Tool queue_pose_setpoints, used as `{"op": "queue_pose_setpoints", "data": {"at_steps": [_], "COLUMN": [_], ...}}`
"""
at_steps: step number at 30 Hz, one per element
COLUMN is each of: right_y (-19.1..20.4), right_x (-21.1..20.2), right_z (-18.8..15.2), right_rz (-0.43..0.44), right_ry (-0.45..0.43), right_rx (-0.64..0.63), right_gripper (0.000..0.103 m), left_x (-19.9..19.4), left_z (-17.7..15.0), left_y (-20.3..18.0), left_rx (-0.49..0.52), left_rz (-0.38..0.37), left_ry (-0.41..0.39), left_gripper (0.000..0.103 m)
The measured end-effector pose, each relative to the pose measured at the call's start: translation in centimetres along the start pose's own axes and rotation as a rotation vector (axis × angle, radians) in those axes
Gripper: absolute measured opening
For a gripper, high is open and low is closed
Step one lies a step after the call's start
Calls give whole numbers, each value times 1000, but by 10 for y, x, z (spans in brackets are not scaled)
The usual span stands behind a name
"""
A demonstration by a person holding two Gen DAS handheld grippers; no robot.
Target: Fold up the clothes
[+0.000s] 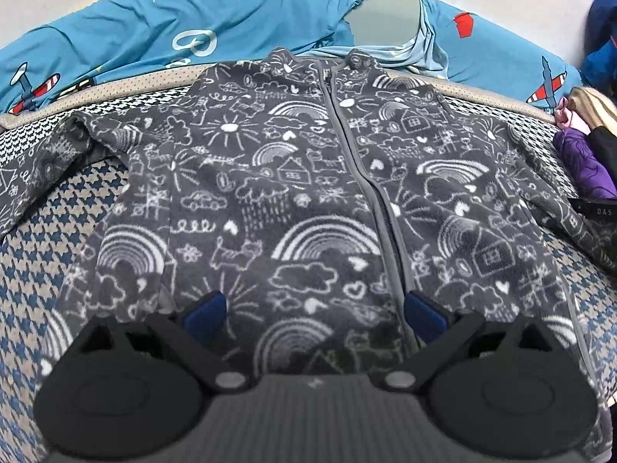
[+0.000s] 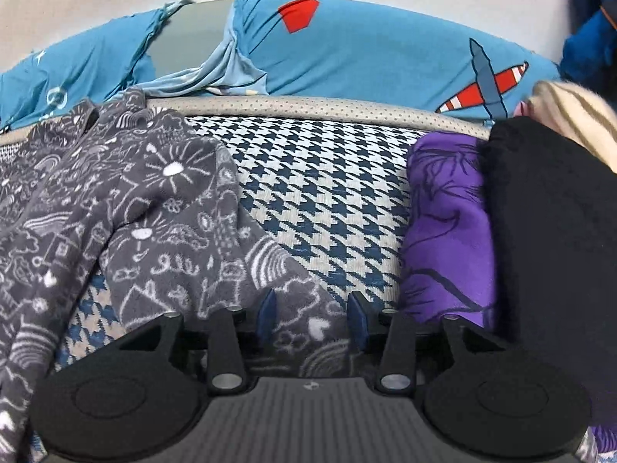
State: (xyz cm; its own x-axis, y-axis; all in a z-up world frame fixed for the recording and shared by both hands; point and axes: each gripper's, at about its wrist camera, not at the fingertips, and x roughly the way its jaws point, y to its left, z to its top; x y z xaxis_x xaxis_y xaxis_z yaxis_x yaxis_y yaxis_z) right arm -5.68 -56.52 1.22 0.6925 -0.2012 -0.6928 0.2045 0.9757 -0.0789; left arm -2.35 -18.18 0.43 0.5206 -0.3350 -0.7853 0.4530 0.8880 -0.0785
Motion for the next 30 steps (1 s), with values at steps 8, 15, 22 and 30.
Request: {"op": "queue_pose_setpoints", "data": {"at_steps": [8,15,22,30], "right_y": [5,-8,-12,-24], "right_x": [3,-7,10,2], "right_z": [0,6,9,16], "right_rz": [21,-58,-165,-187], "right_ry": [-8,-87,-22,-33], "right_rx": [-10,86,147,272], "right_gripper": [8,5,5,7], "left_x": [4,5,8,7], "left_z": [0,0,-2,-6], "left_y": [-6,-8,-14,-15], "left_rx": [10,16,48,77], "left_rz": [12,20,36,34], "left_ry": [5,2,4,-1], "left_gripper": [99,100,101,101]}}
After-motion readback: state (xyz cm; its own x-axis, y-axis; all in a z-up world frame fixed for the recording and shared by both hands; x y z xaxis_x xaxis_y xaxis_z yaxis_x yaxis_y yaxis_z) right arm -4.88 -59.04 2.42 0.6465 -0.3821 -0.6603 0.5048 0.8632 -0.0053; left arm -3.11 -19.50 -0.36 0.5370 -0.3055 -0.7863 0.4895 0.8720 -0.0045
